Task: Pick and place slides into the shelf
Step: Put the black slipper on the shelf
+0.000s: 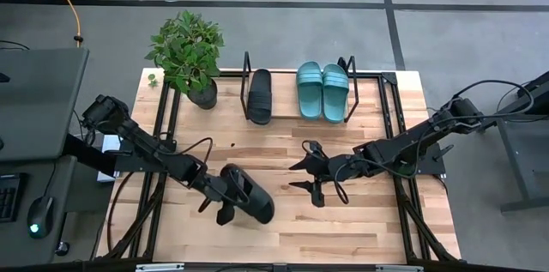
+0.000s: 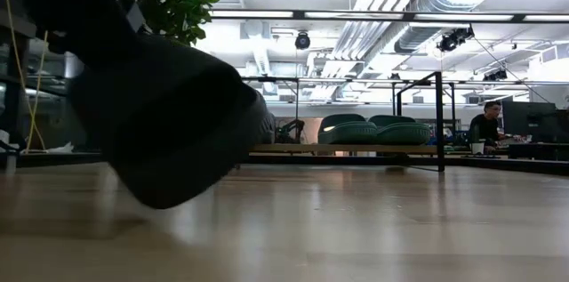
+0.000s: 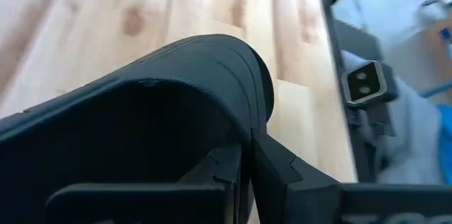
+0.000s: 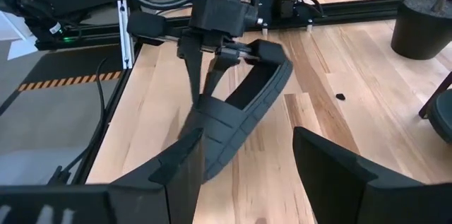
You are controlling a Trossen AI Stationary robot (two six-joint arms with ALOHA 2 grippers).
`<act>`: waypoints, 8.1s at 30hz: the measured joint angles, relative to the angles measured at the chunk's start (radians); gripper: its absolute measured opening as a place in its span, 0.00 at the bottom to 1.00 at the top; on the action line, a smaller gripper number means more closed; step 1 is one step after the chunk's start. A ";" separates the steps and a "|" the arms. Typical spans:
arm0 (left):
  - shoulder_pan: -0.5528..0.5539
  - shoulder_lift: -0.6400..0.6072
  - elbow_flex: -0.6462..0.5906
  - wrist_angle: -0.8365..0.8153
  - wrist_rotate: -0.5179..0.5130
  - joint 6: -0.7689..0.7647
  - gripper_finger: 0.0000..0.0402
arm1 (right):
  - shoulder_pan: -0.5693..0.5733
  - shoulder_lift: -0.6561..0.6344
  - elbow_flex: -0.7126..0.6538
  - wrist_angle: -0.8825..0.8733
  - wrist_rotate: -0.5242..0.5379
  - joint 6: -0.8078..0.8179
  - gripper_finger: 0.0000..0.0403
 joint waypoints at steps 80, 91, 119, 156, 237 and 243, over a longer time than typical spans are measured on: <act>0.104 0.000 0.479 -0.500 -0.234 0.352 0.07 | 0.118 0.208 0.029 0.199 0.595 -1.008 0.51; 0.104 -0.001 0.479 -0.522 -0.269 0.353 0.07 | 0.154 0.208 0.054 0.221 0.589 -1.036 0.51; 0.104 0.000 0.479 -0.500 -0.263 0.352 0.07 | 0.125 0.231 0.062 0.145 0.572 -0.993 0.51; 0.104 0.000 0.478 -0.492 -0.244 0.351 0.07 | 0.095 0.269 0.061 0.288 0.586 -0.938 0.11; -0.001 -0.127 0.544 -1.167 -1.091 0.124 0.07 | -0.386 0.132 0.008 -0.041 0.886 -0.106 0.00; -0.001 -0.132 0.543 -1.176 -1.095 0.116 0.07 | -0.413 0.169 -0.040 0.098 0.870 -0.107 0.00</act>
